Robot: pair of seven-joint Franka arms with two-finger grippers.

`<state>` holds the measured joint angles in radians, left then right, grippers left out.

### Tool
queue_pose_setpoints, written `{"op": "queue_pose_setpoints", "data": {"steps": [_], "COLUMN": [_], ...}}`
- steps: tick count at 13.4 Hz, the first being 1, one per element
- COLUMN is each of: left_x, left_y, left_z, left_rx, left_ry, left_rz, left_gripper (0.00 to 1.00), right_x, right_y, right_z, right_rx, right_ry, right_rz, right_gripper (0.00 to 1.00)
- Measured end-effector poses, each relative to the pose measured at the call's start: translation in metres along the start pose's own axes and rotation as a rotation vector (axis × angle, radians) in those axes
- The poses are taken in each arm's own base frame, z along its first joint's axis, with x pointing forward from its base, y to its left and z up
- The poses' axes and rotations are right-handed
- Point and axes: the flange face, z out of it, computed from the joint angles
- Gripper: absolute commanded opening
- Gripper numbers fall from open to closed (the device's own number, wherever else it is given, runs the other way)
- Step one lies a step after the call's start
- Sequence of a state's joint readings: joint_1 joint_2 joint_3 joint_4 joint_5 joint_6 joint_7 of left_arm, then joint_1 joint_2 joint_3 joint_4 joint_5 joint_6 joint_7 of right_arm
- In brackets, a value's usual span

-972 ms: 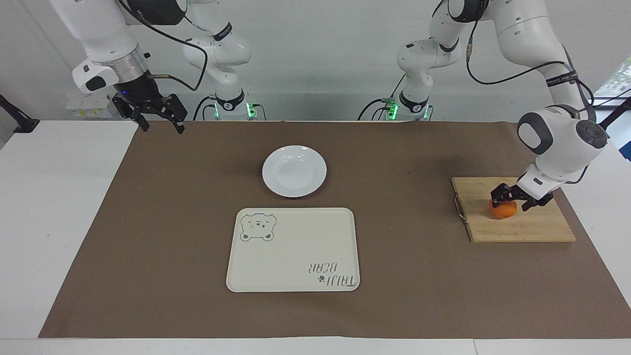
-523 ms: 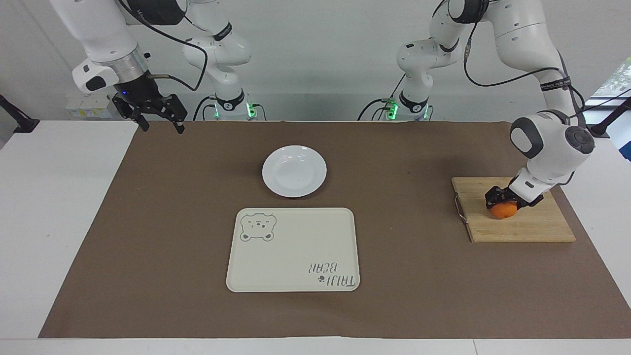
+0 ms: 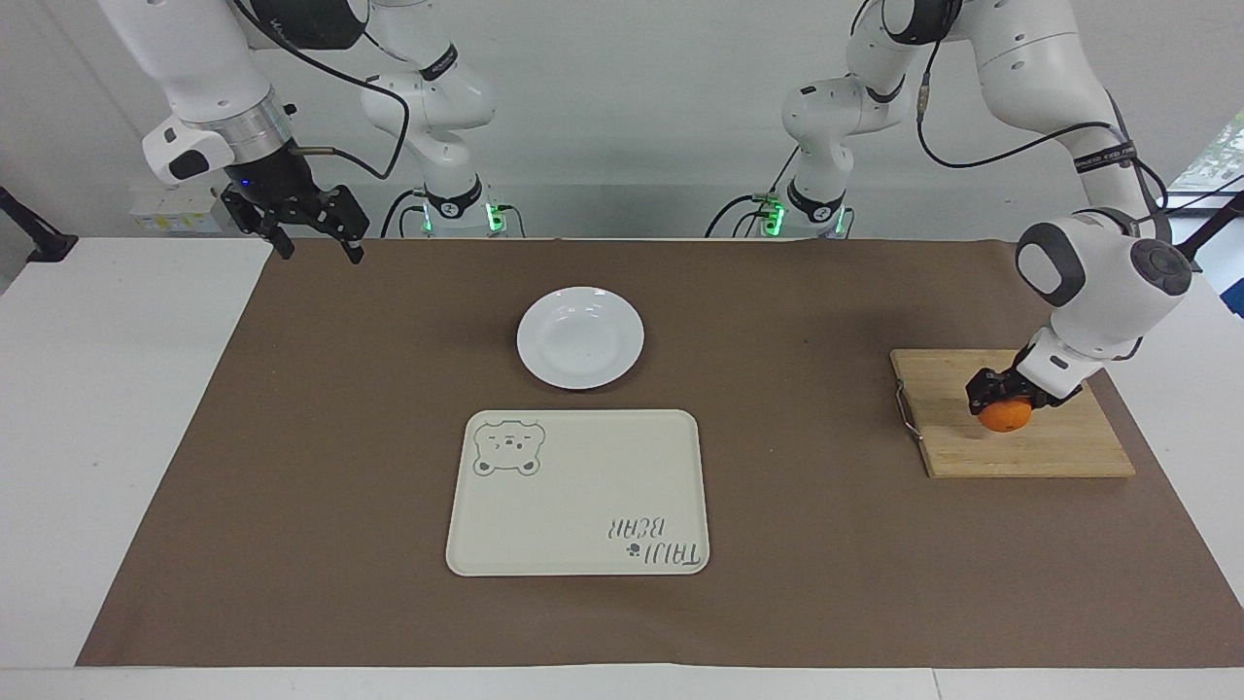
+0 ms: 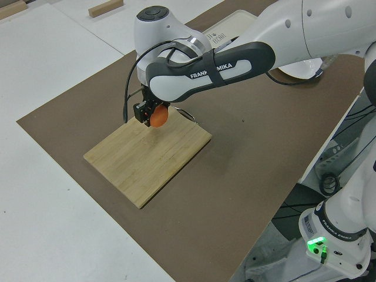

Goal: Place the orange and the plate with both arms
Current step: 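Grasp the orange with the left gripper and lift it off the board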

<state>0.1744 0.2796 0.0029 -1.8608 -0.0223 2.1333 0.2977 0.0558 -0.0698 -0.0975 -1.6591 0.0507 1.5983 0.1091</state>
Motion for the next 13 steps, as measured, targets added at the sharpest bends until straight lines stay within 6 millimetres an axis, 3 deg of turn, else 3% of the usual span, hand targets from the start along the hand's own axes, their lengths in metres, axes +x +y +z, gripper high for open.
{"op": "queue_pose_setpoints", "data": {"steps": [3, 6, 9, 13], "left_x": [0.008, 0.011, 0.011, 0.008], "left_y": [0.016, 0.059, 0.131, 0.245], "left_z": [-0.037, -0.075, -0.096, -0.097], "left_rx": [0.001, 0.0, -0.005, -0.012], "left_ry": [0.017, 0.031, 0.031, 0.026], "left_rz": [-0.025, -0.057, -0.102, -0.162], "left_gripper": [0.0, 0.0, 0.0, 0.0], "right_x": [0.0, 0.0, 0.0, -0.001], "right_y": [0.0, 0.0, 0.0, -0.001], "right_z": [0.0, 0.0, 0.0, 0.002], "right_rx": [0.0, 0.0, 0.0, 0.002], "right_ry": [0.0, 0.0, -0.001, -0.005], "right_rz": [0.0, 0.0, 0.0, -0.001], "right_gripper": [1.0, 1.0, 1.0, 1.0]}}
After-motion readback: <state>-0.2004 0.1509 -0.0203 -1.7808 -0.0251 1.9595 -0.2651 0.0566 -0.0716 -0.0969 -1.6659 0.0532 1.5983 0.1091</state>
